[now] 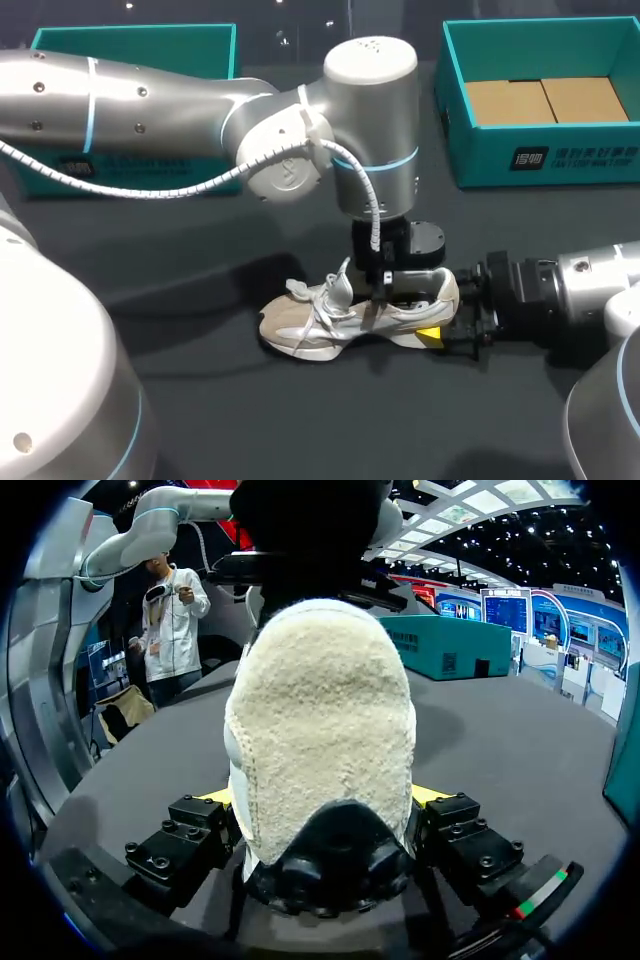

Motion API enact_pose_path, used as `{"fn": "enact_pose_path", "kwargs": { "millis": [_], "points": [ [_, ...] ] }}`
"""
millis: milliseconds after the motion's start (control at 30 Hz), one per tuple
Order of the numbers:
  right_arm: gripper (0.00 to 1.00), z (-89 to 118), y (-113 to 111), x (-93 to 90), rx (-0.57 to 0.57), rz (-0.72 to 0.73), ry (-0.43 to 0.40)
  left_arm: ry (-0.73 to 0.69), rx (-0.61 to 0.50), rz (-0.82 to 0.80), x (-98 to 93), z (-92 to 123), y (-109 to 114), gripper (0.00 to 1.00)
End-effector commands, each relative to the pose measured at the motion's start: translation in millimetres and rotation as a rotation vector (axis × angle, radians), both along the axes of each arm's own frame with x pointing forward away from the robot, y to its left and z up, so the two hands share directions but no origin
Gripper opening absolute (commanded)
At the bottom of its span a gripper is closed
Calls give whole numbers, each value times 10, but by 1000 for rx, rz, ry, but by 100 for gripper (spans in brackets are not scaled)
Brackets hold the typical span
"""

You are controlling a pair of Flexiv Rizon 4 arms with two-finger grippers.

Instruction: Take the shoe out of the shoebox, open the shoe tongue, remove and reinsert the insole, then place the shoe into the shoebox

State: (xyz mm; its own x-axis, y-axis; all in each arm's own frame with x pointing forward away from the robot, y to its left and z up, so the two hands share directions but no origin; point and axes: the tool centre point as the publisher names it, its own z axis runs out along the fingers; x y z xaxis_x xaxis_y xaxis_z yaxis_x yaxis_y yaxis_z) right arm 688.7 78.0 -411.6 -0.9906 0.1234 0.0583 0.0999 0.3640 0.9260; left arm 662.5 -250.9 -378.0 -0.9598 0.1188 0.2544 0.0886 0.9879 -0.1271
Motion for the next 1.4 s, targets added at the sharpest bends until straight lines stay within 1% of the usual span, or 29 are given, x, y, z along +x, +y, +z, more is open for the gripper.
{"fn": "enact_pose_path", "kwargs": {
  "millis": [33, 67, 133, 167, 267, 333, 567, 667, 767, 967, 1067, 1133, 1167, 1200, 1233, 1400],
  "points": [
    [0, 2, -3, -1, -4, -1, 0, -21, -29, -1, -69, 36, 156, 0],
    [0, 2, -3, -1, -4, -1, 0, -23, -28, -2, -78, 28, 159, 2],
    [0, 2, -3, -1, -4, -1, 0, -29, -25, -2, -96, 12, 158, 13],
    [0, 2, -3, -1, -4, -1, 0, -30, -24, -2, -102, 6, 156, 20],
    [0, 2, -3, -1, -4, -1, 0, -37, -23, -7, -137, -5, 141, 29],
    [0, 2, -3, -1, -4, -1, 0, -63, -15, -8, -158, -28, 114, 36],
    [0, 2, -3, -1, -4, -1, 0, -157, 13, 9, -110, -177, 14, 39],
    [0, 2, -3, -1, -4, -1, 0, -184, 27, 11, -76, -234, -8, 42],
    [0, 2, -3, -1, -4, -1, 0, -213, 42, 13, -21, -308, -31, 43],
    [0, 2, -3, -1, -4, -1, 0, -274, 85, 39, 82, -455, -48, 41],
    [0, 2, -3, -1, -4, -1, 0, -310, 99, 59, 144, -506, -37, 38],
    [0, 2, -3, -1, -4, -1, 0, -342, 106, 71, 175, -532, -22, 30],
    [0, 2, -3, -1, -4, -1, 0, -354, 106, 79, 190, -538, -12, 23],
    [0, 2, -3, -1, -4, -1, 0, -364, 106, 84, 205, -543, -1, 8],
    [0, 2, -3, -1, -4, -1, 0, -366, 106, 87, 219, -544, 10, 0],
    [0, 2, -3, -1, -4, -1, 0, -358, 93, 112, 280, -516, 64, 0]
  ]
}}
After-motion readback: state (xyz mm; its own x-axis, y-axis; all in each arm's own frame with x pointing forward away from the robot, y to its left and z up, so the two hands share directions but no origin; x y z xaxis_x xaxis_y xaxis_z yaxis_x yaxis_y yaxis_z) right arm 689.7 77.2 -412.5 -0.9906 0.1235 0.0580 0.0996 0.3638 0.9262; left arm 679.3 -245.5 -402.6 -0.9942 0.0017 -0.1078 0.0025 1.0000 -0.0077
